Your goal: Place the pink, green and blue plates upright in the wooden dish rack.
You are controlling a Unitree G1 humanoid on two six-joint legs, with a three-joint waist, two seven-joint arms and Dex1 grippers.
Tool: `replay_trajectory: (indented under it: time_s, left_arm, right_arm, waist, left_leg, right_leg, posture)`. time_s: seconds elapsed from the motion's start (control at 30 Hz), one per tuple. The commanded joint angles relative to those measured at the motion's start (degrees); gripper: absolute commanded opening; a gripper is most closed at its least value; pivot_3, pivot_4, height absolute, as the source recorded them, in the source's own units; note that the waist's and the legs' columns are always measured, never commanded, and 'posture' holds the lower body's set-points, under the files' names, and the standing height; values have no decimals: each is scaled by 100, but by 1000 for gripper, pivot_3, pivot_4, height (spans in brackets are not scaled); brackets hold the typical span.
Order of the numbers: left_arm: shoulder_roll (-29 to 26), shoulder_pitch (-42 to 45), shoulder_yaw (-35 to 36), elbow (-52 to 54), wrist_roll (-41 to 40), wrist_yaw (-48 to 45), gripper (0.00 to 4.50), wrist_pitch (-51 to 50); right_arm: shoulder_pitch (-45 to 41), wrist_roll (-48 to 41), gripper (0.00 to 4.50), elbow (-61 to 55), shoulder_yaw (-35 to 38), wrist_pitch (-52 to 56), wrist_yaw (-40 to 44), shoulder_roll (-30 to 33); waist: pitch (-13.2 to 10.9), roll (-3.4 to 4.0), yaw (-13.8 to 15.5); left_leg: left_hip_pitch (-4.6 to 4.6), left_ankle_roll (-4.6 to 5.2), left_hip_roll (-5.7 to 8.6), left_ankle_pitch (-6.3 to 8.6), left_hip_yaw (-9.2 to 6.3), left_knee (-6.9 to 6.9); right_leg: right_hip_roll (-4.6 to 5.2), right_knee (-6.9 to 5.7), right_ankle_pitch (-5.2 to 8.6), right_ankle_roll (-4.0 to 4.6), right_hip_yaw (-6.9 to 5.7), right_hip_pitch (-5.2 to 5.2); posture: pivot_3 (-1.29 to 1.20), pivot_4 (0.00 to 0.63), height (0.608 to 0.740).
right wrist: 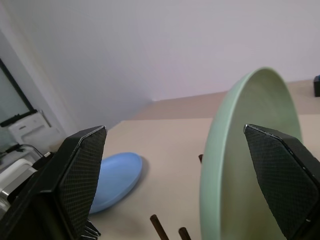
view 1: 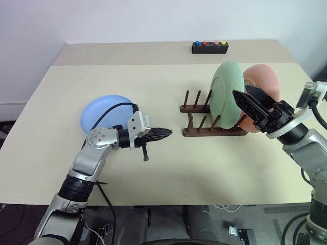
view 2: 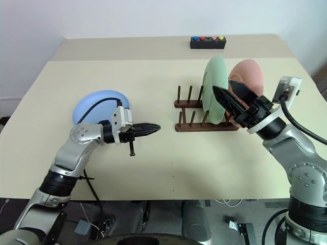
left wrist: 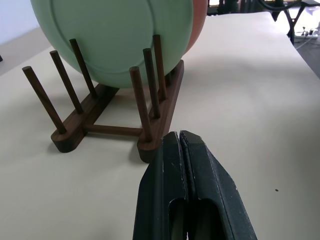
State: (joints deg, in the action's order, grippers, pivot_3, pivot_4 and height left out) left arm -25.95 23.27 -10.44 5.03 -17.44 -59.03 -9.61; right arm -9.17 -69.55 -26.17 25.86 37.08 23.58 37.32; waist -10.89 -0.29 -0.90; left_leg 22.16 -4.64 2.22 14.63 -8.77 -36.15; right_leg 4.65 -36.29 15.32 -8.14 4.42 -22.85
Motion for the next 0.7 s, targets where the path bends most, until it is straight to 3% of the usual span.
replay_trajectory:
  time_s: [0.03, 0.2, 0.4, 0.53, 0.63, 0.7]
  left_arm:
    - [-20, 15, 58, 129, -10, 18, 0, 96]
    - [-62, -12, 96, 142, -23, 15, 0, 94]
    - [-134, 33, 187, 66, -36, 43, 0, 88]
    - [-201, 152, 367, -94, -123, 137, 0, -120]
    - [-266, 238, 635, -188, -304, 234, 854, -443]
    - [-326, 276, 769, -255, -331, 296, 1764, -540]
  right_arm:
    - [106, 15, 4470, -396, 236, -42, 84, 216]
    - [417, 478, 4470, -595, 517, -160, 288, 626]
    - [881, 1480, 4470, -1007, 718, -468, 1133, 1438]
    - [805, 1515, 4470, -1050, 750, -411, 1591, 1823]
    - [757, 1977, 4500, -1094, 531, -553, 1925, 2160]
    - [786, 2405, 4500, -1164, 290, -730, 2136, 2324]
  waist:
    - [0, 0, 1]
    - [0, 0, 12]
    - [0, -1, 0]
    - [-2, -4, 3]
    - [-3, -5, 10]
    - [-3, -5, 0]
  left_leg:
    - [0, 0, 0, 0, 0, 0]
    - [1, 0, 0, 0, 0, -2]
    - [1, 0, 0, 0, 0, -2]
    - [0, 0, -1, 0, 1, -4]
    - [1, 0, -1, 0, 1, -4]
    - [2, 0, -1, 0, 1, -3]
  right_leg:
    - [0, 0, 0, 0, 0, 0]
    - [0, 1, 0, 0, 0, 1]
    - [0, 2, 0, 0, -2, 1]
    - [-2, 2, 0, 0, -1, 2]
    - [-1, 3, 0, 0, -2, 3]
    - [-1, 4, 1, -1, -2, 2]
  posture:
    - [0, 150, 740]
    - [0, 150, 740]
    - [0, 150, 740]
    - [0, 150, 740]
    - [0, 150, 740]
    - [0, 150, 740]
